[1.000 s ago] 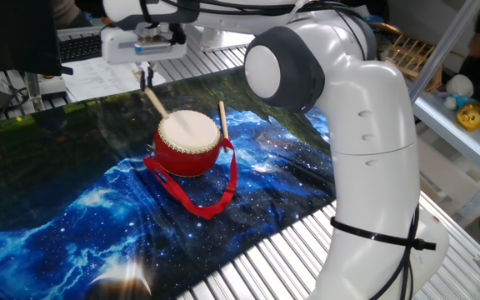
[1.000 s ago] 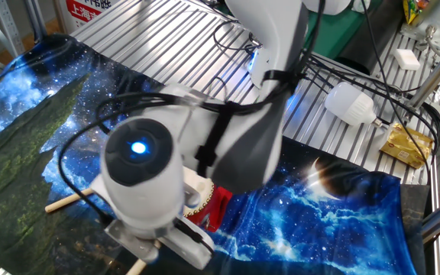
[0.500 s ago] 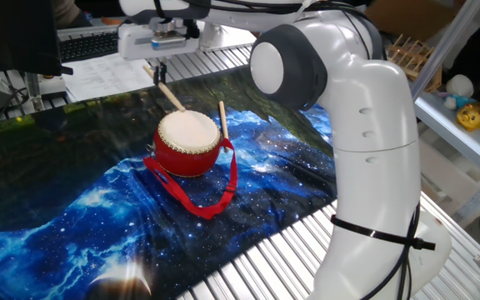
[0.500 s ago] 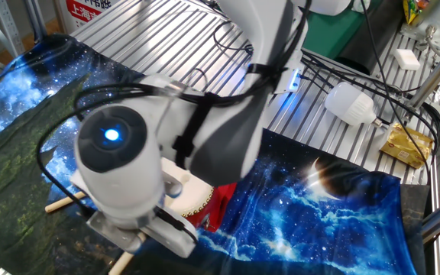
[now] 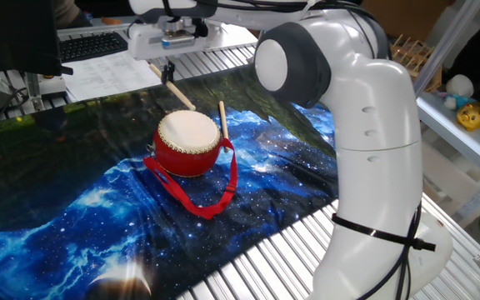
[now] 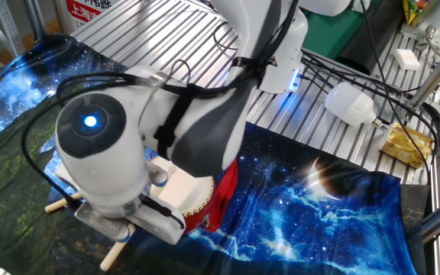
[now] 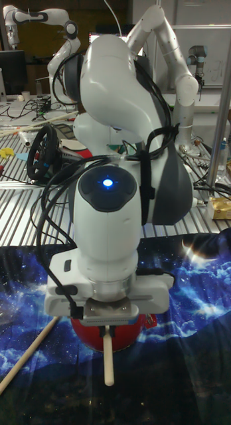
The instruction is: Play the drum
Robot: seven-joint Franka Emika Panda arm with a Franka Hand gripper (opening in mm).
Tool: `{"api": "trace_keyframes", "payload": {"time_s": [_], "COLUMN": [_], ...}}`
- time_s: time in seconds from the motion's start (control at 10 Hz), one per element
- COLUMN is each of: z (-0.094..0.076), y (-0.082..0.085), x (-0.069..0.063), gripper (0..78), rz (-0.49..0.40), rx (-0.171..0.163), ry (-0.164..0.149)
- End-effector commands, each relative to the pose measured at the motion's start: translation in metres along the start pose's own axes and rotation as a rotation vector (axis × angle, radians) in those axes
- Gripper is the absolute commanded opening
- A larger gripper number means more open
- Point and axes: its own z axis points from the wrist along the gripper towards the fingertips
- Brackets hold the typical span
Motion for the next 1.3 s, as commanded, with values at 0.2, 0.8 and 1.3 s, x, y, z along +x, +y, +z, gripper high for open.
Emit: {"api": "trace_keyframes", "payload": {"time_s": [0.2,0.8,1.3], "z": [-0.001,-0.005,0.004], "y": [0.003,0.000,0.001], "x": [0.011,0.015,0.022], "gripper": [1.2,1.2,1.2], "rz": [0.014,0.019,0.015], "rx": [0.004,0.006,0.008], "ry": [-0.050,-0.109,-0.083]}}
